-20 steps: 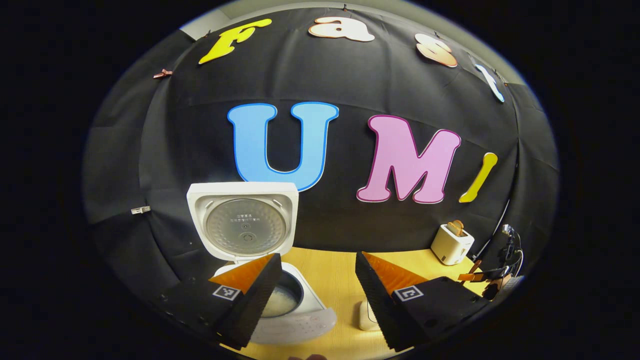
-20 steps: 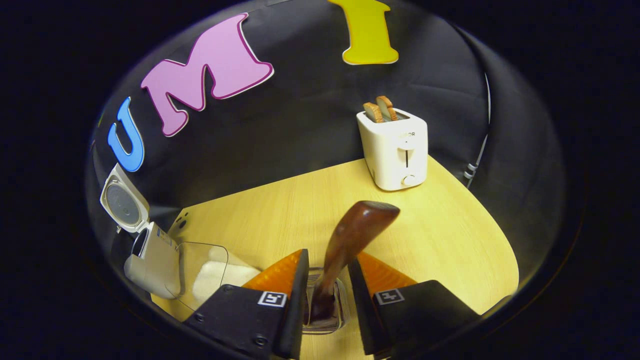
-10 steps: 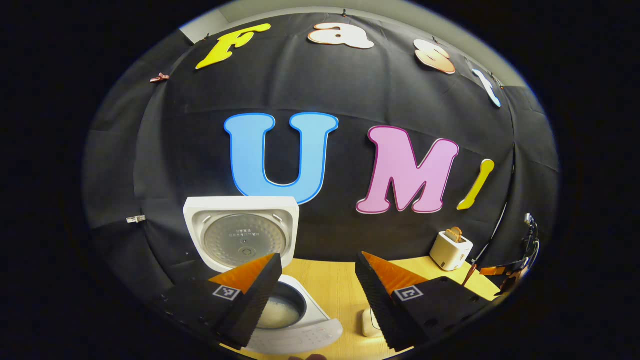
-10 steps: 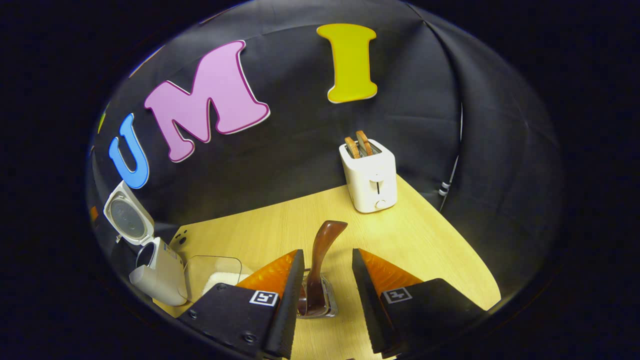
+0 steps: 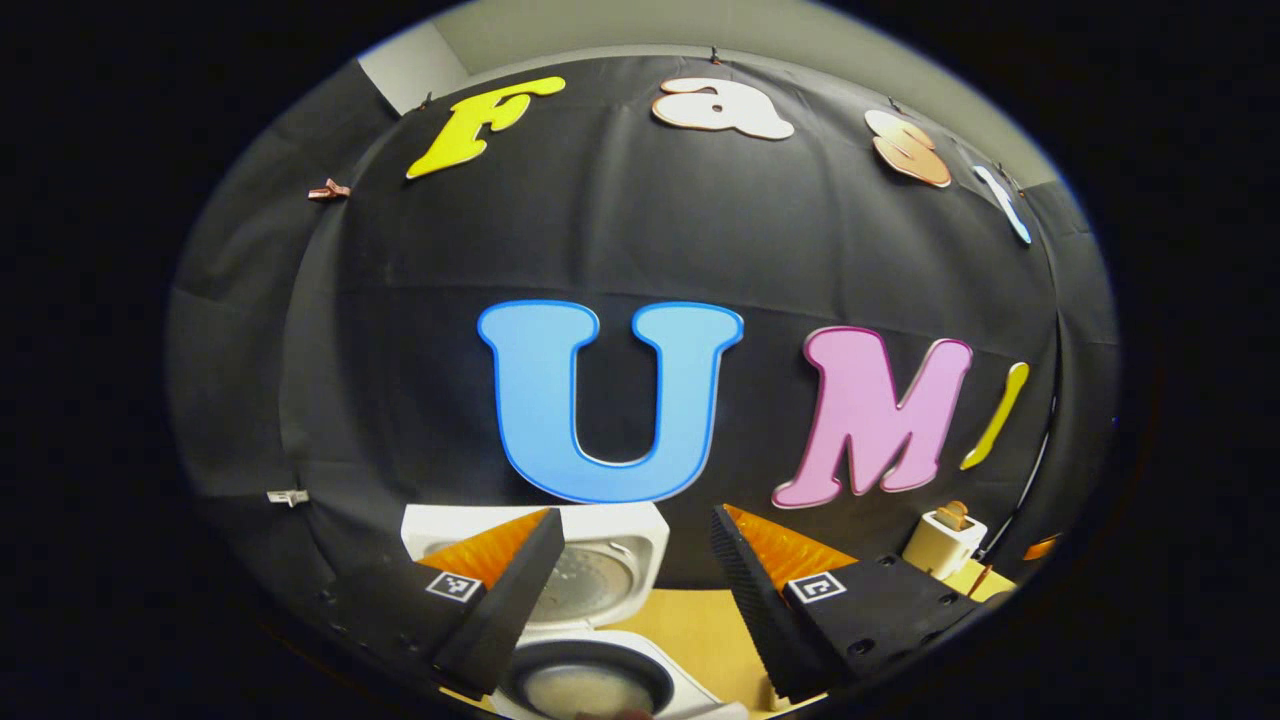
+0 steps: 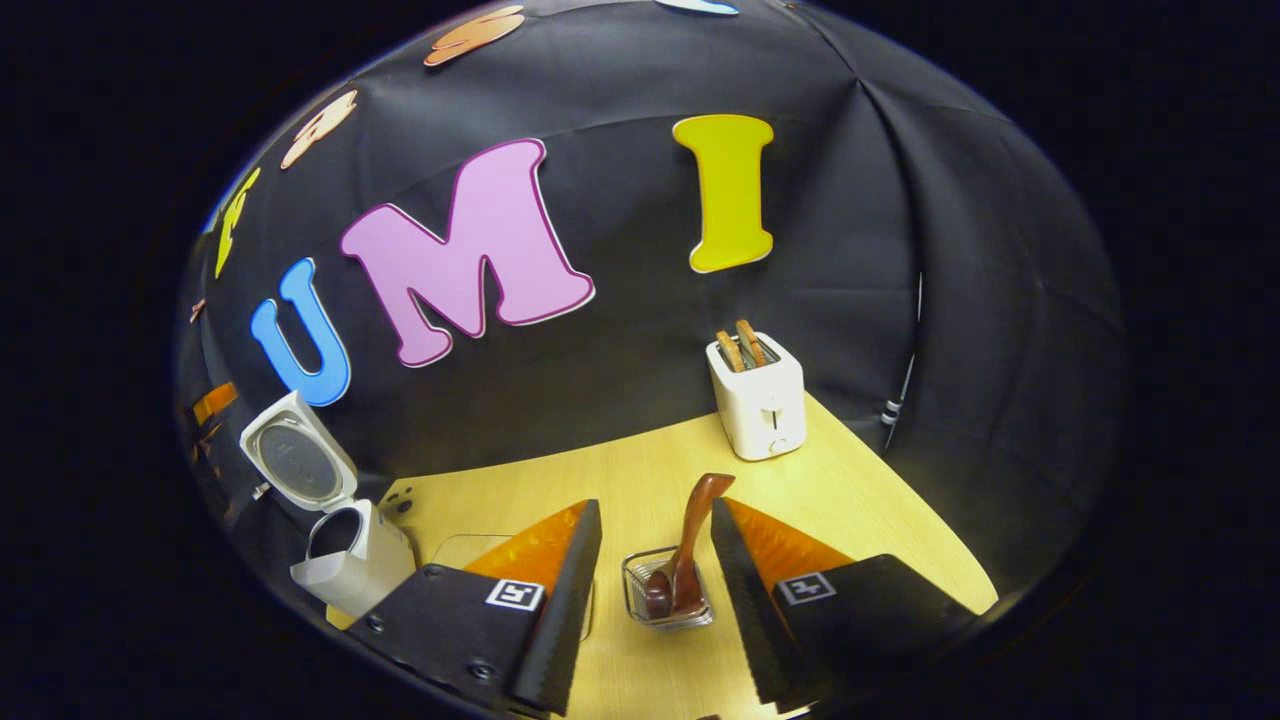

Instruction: Close the left gripper, press the button to open the rice cooker; take a wooden spoon from the chopstick holder with the right hand, scoop a spoonful of rice and pour it into the rice cooker, then put the wooden spoon back into the chopstick holder.

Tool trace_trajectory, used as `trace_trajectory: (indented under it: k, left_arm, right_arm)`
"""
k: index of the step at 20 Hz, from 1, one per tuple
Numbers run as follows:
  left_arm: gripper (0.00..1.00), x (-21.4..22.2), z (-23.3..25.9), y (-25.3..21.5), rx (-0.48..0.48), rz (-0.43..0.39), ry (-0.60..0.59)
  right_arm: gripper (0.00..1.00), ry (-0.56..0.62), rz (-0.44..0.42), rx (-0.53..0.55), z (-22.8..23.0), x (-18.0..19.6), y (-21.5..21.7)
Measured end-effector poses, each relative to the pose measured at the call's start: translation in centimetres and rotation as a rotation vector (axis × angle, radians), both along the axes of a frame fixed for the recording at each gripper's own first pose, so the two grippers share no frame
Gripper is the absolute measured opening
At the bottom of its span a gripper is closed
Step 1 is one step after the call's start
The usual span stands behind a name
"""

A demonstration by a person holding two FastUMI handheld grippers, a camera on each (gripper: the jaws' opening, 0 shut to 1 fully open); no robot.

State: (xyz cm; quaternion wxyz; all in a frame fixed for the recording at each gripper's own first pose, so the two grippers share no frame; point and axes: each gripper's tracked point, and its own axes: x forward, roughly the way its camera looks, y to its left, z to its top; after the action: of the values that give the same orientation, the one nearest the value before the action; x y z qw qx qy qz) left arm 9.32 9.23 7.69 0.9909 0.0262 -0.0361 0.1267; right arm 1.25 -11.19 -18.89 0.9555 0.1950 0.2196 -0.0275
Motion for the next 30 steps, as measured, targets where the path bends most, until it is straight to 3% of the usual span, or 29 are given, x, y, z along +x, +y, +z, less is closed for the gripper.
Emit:
trace_trajectory:
  k: [1, 4, 5, 6, 16, 22, 30]
  left_arm:
    - [0.95, 0.5, 0.8, 0.6, 0.013, 0.003, -0.013]
    - [0.95, 2.7, 2.1, 3.2, 0.024, 0.031, -0.033]
    - [0.91, 3.5, 2.2, 4.3, 0.017, 0.050, -0.031]
    - [0.95, 4.2, 2.2, 5.5, 0.011, 0.071, -0.028]
    - [0.95, 11.9, -4.0, 9.5, 0.011, 0.113, 0.150]
    - [0.97, 11.2, -5.0, 8.9, -0.018, 0.112, 0.191]
    - [0.98, 6.5, -6.8, 5.1, -0.030, 0.099, 0.216]
  right_arm:
    - [0.80, -0.007, 0.004, -0.001, 0.6, -0.4, 0.4]
    - [0.87, -0.027, 0.018, -0.039, 1.8, -1.3, 1.4]
    - [0.94, -0.030, 0.021, -0.055, 2.2, -1.7, 1.6]
    - [0.97, -0.031, 0.025, -0.066, 2.4, -2.0, 1.9]
    - [0.97, -0.019, 0.001, -0.118, 3.6, -4.9, 2.3]
    - [0.97, -0.012, -0.011, -0.115, 3.4, -5.1, 2.1]
    - [0.98, -0.004, 0.064, -0.099, 2.9, -3.6, 3.8]
